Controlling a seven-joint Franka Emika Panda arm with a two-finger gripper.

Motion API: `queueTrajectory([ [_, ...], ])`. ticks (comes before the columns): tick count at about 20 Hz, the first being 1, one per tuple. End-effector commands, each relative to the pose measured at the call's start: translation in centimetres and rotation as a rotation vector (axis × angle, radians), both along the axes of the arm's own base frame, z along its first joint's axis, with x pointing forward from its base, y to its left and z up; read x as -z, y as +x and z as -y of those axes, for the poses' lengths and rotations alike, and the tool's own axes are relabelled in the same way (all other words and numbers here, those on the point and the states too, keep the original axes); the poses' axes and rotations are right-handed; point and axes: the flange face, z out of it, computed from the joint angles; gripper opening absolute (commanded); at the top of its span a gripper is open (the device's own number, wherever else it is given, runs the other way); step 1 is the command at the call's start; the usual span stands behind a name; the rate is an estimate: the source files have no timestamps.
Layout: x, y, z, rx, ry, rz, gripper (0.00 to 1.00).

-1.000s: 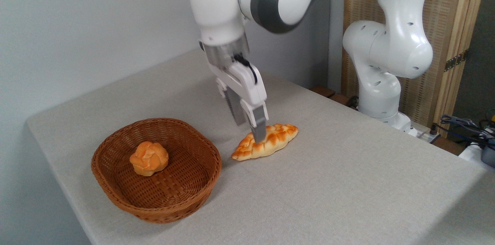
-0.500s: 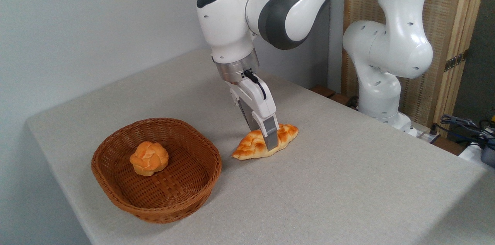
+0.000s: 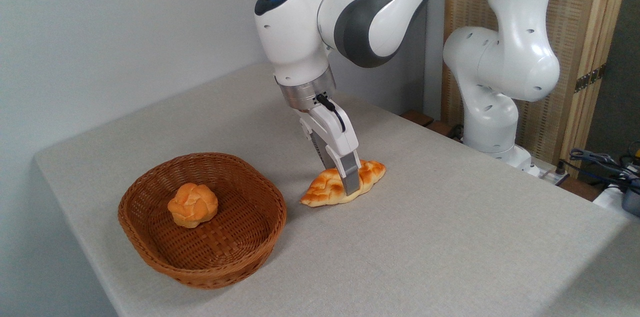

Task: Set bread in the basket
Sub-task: 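Close the gripper on the middle of the braided roll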

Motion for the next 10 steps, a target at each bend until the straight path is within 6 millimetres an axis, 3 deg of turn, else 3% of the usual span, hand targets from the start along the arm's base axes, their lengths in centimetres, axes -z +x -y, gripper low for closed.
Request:
queueTrajectory([
  [1,0.7,-0.2,-0.4,0.012,-0.001,-0.004,0.28],
  [5,-0.6,-0.1,-0.5,0.013,-0.001,-0.007,0.28],
  [7,-3.6,1.0,0.0,0.017,0.004,-0.003,0.28],
  [10,-10.1,3.2,-0.1,0.021,-0.005,-0.026,0.28],
])
